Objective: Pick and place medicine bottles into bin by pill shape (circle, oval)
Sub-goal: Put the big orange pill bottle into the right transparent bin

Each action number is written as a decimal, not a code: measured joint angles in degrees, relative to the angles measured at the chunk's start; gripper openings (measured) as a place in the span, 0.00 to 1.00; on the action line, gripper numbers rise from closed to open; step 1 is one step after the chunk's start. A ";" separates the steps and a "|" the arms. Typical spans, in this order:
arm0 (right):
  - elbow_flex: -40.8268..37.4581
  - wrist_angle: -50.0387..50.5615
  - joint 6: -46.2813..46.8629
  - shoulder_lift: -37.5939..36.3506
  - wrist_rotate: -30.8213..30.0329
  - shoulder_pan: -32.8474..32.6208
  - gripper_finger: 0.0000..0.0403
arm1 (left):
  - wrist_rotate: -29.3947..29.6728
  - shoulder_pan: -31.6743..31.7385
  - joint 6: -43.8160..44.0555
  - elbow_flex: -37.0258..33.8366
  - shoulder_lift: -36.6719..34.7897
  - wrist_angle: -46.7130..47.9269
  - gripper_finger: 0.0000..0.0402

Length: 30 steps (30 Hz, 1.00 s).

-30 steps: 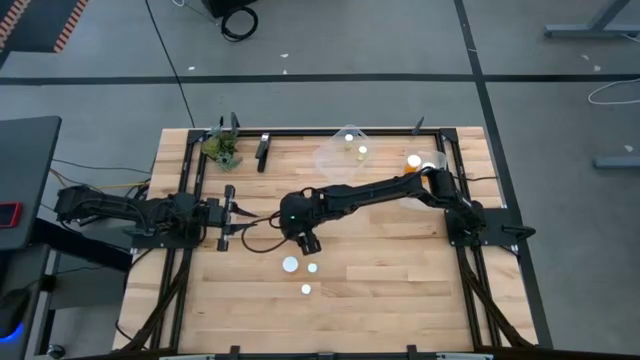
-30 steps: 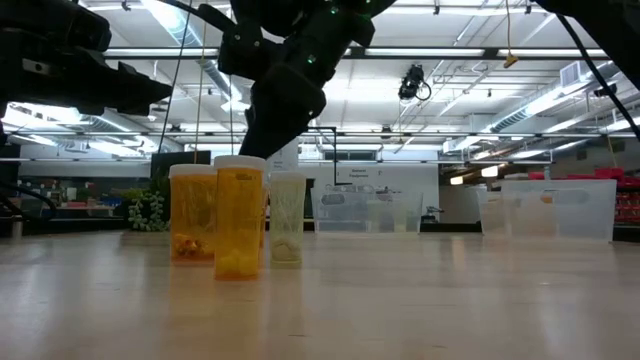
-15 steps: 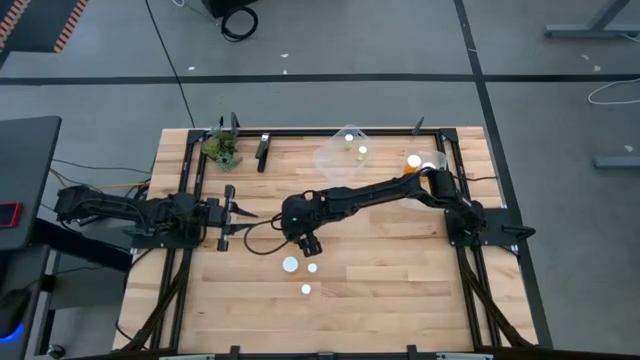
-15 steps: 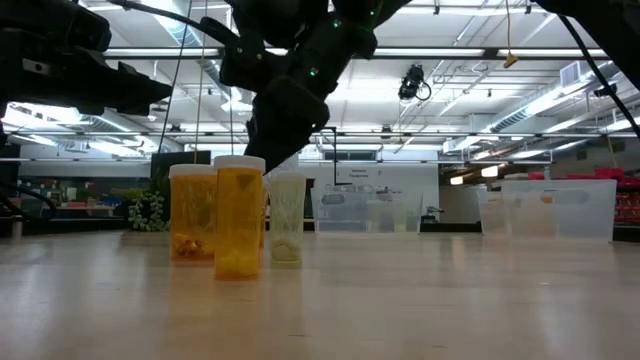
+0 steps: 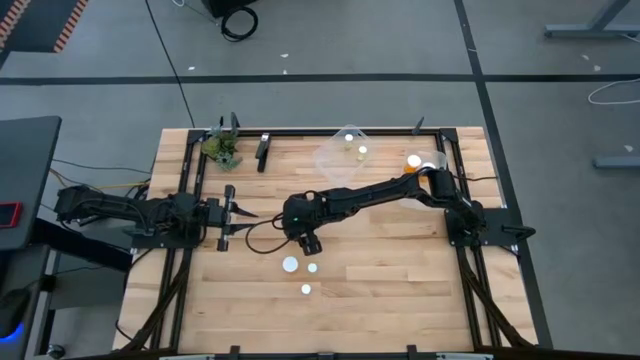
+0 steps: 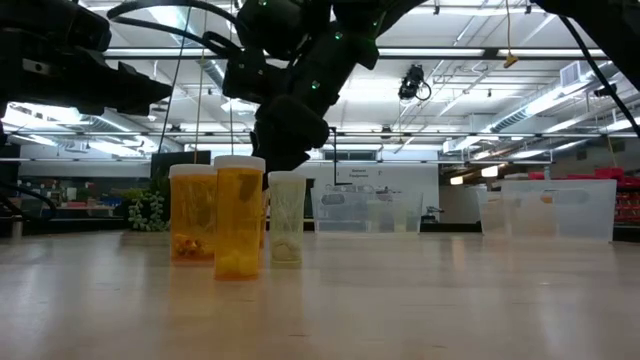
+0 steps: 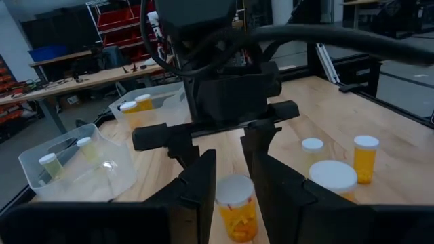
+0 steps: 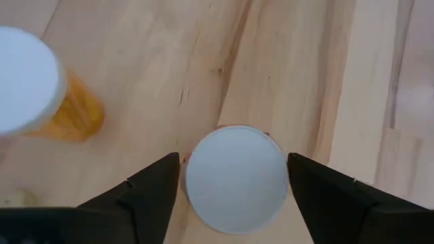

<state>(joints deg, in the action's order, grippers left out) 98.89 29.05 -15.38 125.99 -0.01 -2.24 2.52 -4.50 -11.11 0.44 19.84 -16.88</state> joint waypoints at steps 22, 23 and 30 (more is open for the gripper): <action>0.05 8.46 5.17 -7.15 -10.73 0.50 0.58 | -0.01 0.00 0.00 -0.01 0.02 -0.02 0.27; 0.06 8.98 5.67 -8.01 -11.11 0.52 0.58 | 0.00 0.00 0.00 0.00 0.02 -0.02 0.27; 0.04 18.28 9.98 -13.13 -15.78 0.52 0.58 | 0.00 0.01 0.00 -0.01 0.02 0.00 0.27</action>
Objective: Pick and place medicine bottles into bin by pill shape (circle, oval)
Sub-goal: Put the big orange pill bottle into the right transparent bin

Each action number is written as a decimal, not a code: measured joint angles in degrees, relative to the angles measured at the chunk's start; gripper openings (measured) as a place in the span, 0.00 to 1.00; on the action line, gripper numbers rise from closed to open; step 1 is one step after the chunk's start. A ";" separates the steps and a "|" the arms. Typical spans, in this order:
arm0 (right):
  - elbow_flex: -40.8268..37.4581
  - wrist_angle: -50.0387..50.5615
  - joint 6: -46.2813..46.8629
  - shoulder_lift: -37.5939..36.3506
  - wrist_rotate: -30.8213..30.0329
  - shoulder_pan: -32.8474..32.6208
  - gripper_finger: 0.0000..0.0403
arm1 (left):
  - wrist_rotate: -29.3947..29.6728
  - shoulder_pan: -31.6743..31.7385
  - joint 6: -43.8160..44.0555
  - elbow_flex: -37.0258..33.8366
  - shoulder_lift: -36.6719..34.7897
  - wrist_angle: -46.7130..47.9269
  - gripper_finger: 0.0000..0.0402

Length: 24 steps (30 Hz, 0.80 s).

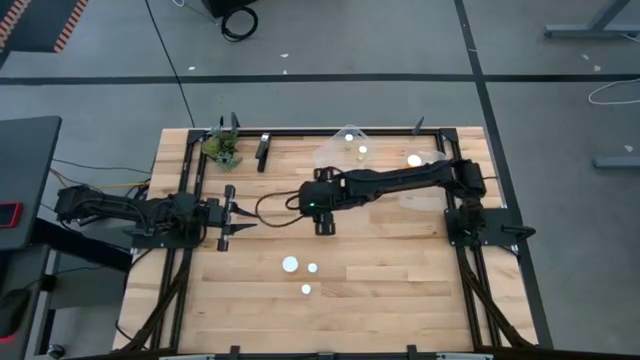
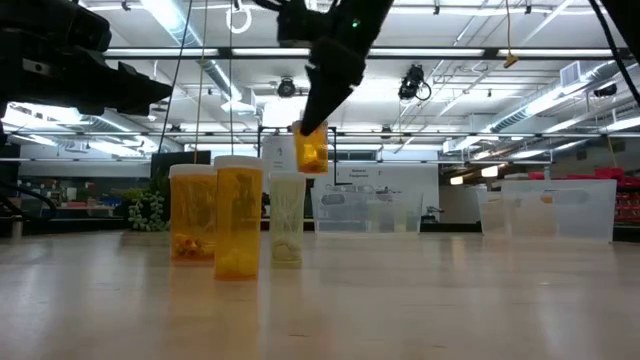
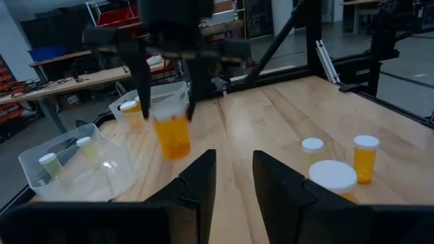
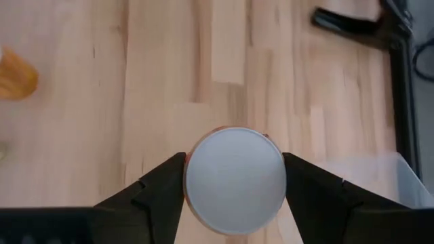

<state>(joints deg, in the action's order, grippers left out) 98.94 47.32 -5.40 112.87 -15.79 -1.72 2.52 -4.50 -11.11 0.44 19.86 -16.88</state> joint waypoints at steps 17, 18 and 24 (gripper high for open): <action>-25.35 -1.46 16.29 -22.70 -6.93 -0.07 0.58 | -0.01 -0.02 0.00 0.00 0.00 -0.02 0.27; -27.44 -1.63 17.91 -24.70 -7.32 -0.07 0.58 | 0.00 0.00 0.00 -0.01 0.00 0.00 0.27; -38.17 0.39 26.99 -36.76 -12.76 0.55 0.58 | -0.02 -0.01 0.00 0.01 -0.01 -0.02 0.27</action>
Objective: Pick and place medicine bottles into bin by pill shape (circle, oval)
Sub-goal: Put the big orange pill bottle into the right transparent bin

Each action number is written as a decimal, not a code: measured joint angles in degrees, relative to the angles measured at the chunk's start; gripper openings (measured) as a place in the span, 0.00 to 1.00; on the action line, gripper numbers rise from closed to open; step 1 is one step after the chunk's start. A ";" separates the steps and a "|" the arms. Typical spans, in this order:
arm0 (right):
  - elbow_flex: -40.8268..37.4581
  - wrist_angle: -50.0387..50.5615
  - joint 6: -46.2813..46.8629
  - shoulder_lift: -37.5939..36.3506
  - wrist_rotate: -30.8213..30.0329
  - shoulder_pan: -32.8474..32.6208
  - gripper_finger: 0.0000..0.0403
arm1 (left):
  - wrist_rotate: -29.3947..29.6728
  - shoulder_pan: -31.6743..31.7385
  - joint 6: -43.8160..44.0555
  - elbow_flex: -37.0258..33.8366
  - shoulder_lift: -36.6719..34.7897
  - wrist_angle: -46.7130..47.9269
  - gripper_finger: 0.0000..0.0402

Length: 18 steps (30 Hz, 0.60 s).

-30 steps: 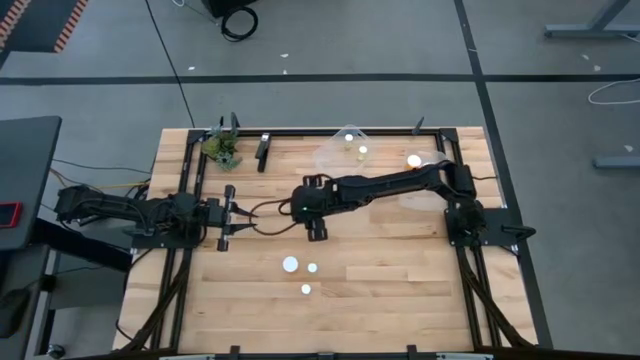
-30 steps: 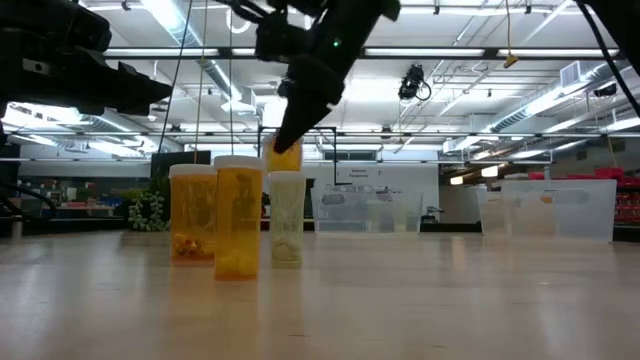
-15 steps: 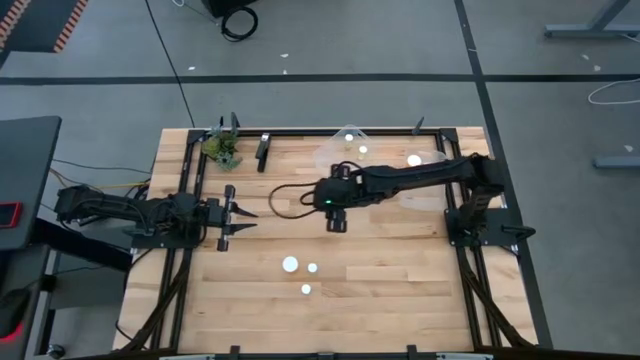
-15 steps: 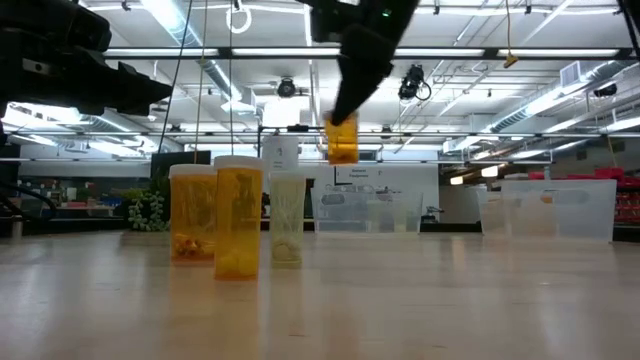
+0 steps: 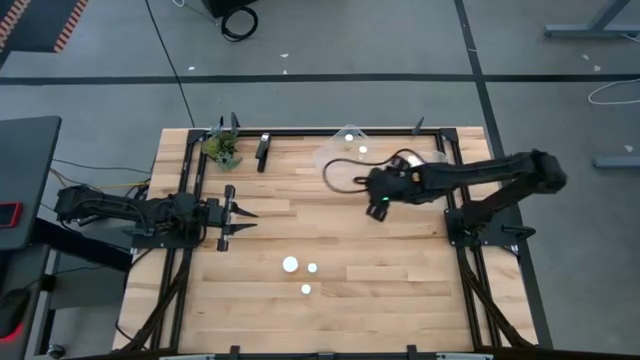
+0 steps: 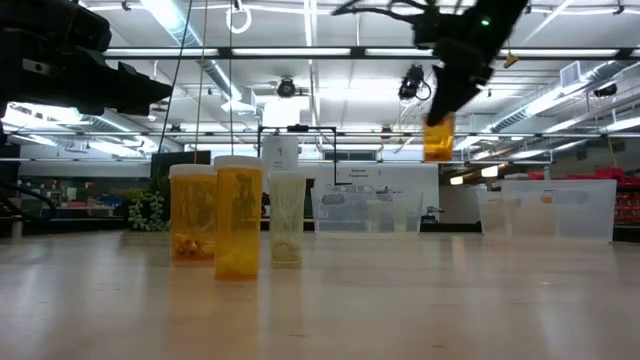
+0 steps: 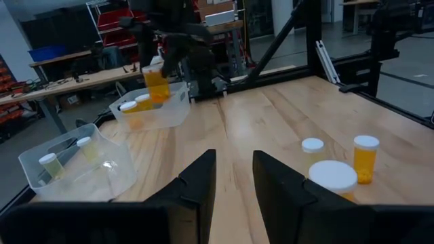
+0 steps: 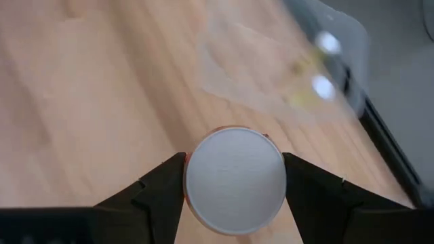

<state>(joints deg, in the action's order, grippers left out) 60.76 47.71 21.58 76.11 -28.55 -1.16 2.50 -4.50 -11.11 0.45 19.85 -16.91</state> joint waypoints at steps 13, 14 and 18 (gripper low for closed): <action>-12.97 6.50 10.37 -15.40 -1.14 10.93 0.58 | 0.02 0.00 0.00 -0.02 0.01 0.00 0.27; -12.97 7.68 10.77 -15.45 -1.15 11.65 0.58 | 0.02 0.01 0.00 0.00 0.01 0.02 0.27; -12.97 11.67 11.91 -15.16 -1.08 14.10 0.58 | 0.02 -0.01 0.00 0.00 0.01 0.01 0.27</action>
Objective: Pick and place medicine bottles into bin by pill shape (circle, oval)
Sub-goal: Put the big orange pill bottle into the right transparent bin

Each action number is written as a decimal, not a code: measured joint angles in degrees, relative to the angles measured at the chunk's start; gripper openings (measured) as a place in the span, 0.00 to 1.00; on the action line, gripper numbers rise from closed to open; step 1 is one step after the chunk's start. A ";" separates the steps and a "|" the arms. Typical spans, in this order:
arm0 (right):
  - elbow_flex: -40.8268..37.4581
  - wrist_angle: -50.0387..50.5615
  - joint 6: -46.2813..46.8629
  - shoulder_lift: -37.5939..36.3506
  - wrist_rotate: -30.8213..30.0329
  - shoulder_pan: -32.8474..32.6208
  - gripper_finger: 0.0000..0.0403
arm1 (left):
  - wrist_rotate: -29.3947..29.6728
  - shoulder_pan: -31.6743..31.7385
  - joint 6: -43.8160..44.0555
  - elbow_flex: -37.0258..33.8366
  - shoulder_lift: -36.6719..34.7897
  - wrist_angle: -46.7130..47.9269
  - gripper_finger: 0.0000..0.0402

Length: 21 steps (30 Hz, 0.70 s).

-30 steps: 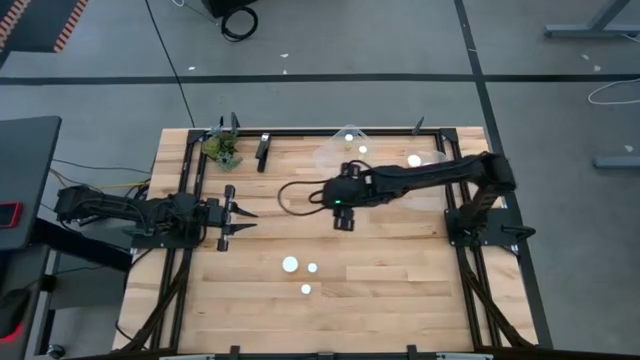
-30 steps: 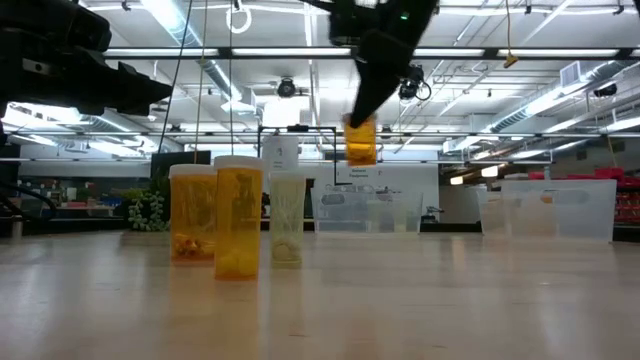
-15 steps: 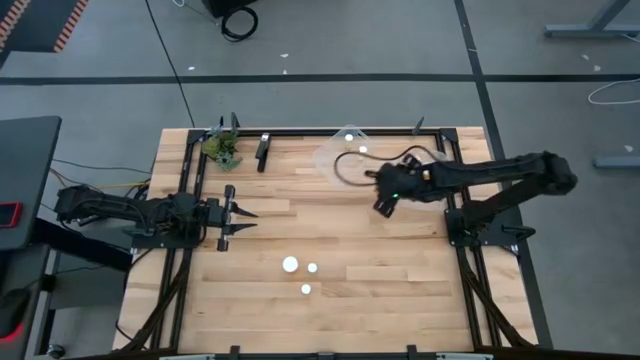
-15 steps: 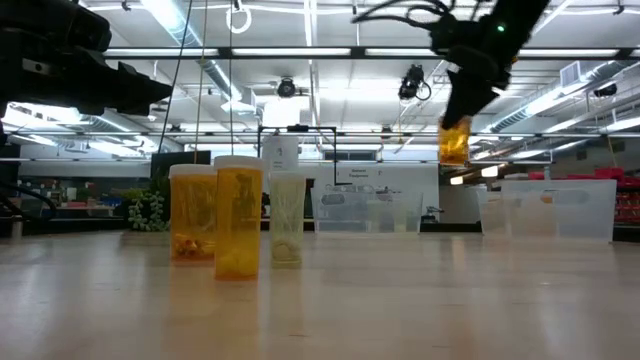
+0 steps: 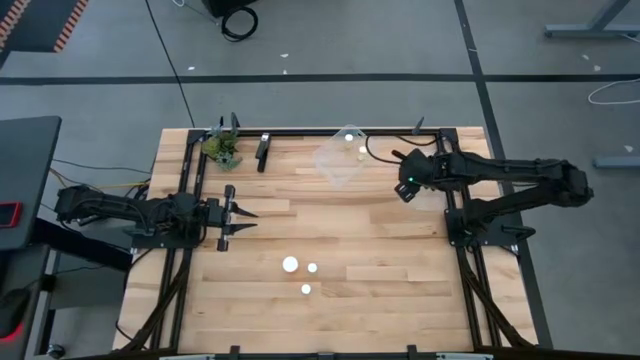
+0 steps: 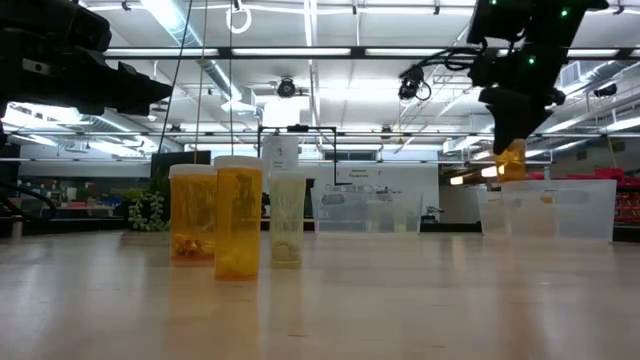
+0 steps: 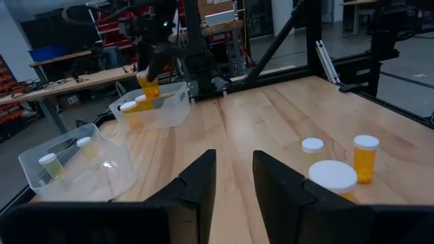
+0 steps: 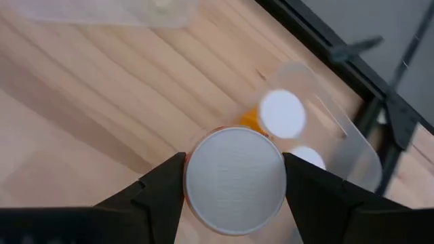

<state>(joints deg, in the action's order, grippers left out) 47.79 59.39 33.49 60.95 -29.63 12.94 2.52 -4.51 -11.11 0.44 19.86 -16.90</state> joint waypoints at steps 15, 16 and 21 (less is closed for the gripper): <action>-1.20 1.90 0.62 0.09 6.17 6.67 0.58 | 0.00 0.00 0.00 0.00 0.00 0.01 0.27; -1.93 1.88 0.61 0.11 6.34 7.12 0.58 | -0.02 0.02 0.00 0.00 -0.02 -0.01 0.27; -6.44 -0.68 -0.21 0.11 7.44 8.94 0.58 | -0.01 0.00 0.00 0.00 -0.02 0.00 0.27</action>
<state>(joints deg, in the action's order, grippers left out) 41.35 58.71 33.28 61.06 -22.19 21.88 2.51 -4.51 -11.11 0.45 19.84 -16.89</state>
